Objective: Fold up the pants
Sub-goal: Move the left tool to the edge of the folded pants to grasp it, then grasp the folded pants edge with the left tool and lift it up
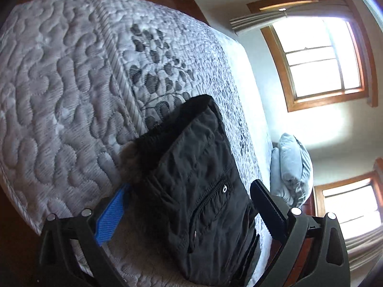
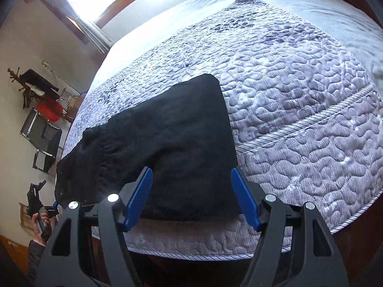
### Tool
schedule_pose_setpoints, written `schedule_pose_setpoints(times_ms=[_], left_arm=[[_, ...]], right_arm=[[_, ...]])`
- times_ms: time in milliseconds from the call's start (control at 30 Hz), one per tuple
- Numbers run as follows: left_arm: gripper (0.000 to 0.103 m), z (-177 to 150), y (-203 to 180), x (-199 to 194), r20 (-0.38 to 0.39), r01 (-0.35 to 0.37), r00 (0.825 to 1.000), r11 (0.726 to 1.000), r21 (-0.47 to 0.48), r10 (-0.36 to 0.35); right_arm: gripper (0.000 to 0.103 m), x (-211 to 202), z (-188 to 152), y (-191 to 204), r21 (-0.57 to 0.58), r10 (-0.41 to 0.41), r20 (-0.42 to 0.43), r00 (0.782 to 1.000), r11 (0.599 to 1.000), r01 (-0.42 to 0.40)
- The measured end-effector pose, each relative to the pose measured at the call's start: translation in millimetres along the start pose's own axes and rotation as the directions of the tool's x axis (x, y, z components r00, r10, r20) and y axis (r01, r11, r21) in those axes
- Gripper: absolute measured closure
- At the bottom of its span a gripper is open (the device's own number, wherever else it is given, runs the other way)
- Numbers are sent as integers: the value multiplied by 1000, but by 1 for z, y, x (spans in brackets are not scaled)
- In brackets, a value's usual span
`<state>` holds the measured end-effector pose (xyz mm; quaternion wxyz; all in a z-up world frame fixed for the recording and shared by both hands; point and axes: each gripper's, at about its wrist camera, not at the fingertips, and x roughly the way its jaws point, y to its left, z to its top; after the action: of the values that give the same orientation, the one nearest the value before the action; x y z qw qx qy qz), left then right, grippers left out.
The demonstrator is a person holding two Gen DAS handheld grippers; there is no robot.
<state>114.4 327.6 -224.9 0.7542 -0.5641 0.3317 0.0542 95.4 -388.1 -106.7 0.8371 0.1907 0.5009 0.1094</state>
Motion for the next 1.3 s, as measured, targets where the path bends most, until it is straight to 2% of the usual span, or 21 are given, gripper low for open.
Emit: schedule_pose_setpoints(times_ms=[167, 300, 433, 533, 700, 833, 933, 1133, 1300], left_arm=[[4, -6, 16, 4, -11, 41, 999, 998, -52, -41], [4, -16, 24, 21, -43, 43, 998, 996, -77, -47], [4, -29, 17, 32, -45, 30, 999, 999, -45, -31], [4, -33, 9, 47, -98, 76, 992, 995, -71, -82], [4, -44, -5, 65, -96, -23, 995, 997, -72, 16], [4, -45, -8, 78, -114, -75, 991, 993, -94, 64], [4, -47, -10, 86, -120, -76, 991, 992, -102, 64], [4, -50, -1, 75, -82, -18, 997, 992, -128, 8], [4, -55, -15, 81, -90, -49, 995, 996, -69, 42]], right_arm=[[34, 4, -2, 12, -57, -21, -13, 1000, 998, 20], [35, 8, -2, 25, -100, -23, -22, 1000, 995, 20], [35, 13, -2, 30, -114, -28, -34, 999, 993, 24], [35, 15, -3, 29, -108, -34, -42, 999, 994, 29], [35, 17, -2, 27, -101, -37, -46, 998, 994, 33], [34, 16, -2, 27, -107, -46, -43, 998, 993, 41], [33, 18, -2, 26, -106, -51, -47, 998, 993, 46], [32, 26, -5, 23, -98, -57, -71, 996, 994, 50], [32, 30, -7, 27, -114, -65, -84, 994, 992, 56]])
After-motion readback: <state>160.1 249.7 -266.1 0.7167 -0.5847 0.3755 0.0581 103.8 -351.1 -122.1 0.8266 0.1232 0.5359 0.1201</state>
